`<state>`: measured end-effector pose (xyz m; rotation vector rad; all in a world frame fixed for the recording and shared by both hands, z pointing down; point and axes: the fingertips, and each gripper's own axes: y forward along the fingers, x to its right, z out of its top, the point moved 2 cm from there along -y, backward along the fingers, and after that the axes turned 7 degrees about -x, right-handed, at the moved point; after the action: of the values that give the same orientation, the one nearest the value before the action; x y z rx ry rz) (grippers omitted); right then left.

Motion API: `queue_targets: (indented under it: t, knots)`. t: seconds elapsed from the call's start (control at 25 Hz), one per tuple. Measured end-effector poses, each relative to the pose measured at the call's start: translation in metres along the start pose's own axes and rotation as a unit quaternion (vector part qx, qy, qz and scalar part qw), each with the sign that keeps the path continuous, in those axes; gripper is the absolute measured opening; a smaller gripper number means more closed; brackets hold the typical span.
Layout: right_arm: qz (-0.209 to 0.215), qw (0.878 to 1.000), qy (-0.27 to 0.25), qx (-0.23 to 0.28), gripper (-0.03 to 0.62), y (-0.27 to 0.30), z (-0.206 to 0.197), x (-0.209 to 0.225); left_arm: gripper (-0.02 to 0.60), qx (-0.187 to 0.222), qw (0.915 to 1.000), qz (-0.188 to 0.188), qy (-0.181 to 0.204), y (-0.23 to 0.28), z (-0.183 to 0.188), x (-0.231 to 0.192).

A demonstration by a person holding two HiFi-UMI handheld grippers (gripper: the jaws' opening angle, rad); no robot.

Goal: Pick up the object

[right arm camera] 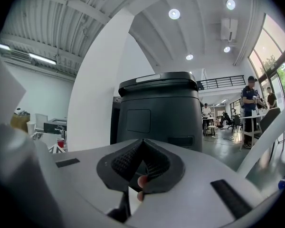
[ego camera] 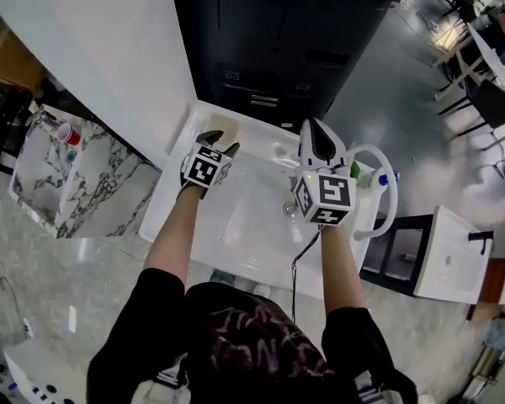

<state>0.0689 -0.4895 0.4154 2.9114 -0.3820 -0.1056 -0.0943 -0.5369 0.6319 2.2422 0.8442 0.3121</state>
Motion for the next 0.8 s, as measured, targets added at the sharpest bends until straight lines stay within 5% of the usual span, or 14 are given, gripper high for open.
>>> queue_targets:
  t: [0.48,0.8]
  knots:
    - [-0.007,1.0,0.003,-0.017,0.014,0.017,-0.017,0.009,0.217,-0.072,0.996,-0.03,0.044,0.051,-0.02,-0.001]
    - [-0.013,1.0,0.003,-0.024,0.014,0.018,-0.022,0.013,0.13,-0.098,0.9935,-0.026,0.052,0.059,-0.027,-0.004]
